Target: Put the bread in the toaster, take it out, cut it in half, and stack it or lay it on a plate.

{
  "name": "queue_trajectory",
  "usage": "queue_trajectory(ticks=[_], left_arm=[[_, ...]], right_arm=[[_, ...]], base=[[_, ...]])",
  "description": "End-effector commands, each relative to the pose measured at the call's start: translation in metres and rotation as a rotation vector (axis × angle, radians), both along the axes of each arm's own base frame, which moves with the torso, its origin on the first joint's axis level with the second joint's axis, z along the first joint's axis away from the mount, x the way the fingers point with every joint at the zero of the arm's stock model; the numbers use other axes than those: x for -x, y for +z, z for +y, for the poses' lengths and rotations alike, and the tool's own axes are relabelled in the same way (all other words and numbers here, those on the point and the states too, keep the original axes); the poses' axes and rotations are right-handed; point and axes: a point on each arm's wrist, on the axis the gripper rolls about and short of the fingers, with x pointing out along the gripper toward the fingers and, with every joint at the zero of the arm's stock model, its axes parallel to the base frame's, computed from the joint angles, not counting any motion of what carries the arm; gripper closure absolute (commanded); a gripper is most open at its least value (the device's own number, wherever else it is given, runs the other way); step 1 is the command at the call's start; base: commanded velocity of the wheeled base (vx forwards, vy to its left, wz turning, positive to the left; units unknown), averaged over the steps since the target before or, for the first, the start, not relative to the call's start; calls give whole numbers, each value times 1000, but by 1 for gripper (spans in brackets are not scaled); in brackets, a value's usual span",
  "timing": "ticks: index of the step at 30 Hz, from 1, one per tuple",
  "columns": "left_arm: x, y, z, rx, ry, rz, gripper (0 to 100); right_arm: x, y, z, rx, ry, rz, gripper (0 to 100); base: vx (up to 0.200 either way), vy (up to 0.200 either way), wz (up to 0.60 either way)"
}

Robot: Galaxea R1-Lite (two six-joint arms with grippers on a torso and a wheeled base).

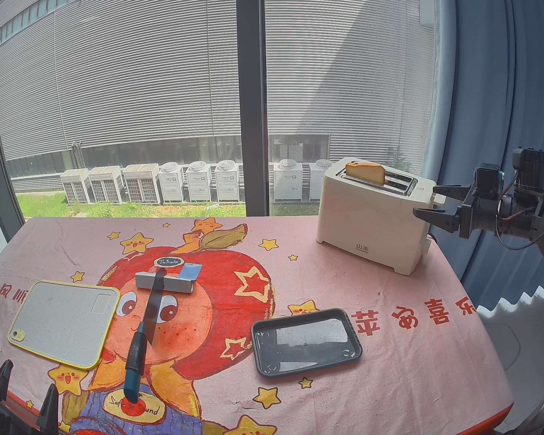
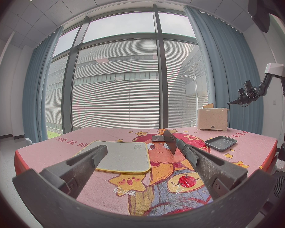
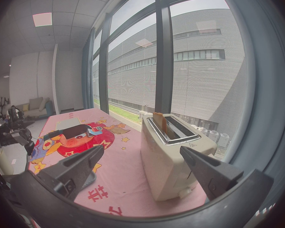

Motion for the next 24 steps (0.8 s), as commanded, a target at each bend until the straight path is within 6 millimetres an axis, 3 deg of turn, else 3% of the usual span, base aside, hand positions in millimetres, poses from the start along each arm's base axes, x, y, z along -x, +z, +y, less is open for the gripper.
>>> queue_trajectory(ticks=[1,8,21,22,24], left_arm=[[0,-5,0,0,0,1,0],[0,-5,0,0,0,1,0],[0,-5,0,0,0,1,0],[0,-5,0,0,0,1,0],[0,-5,0,0,0,1,0]], right_arm=[[31,13,-1,-18,-4,-20,0],[58,10,-1,-66,-29,44,0],[76,-2,-2,-63,-37,81,0],[79,-7,-2,-62,-31,93,100],[78,-9,-2,-58,-30,99,100]], base=[[0,0,0],[0,0,0],[0,0,0],[0,0,0],[0,0,0]])
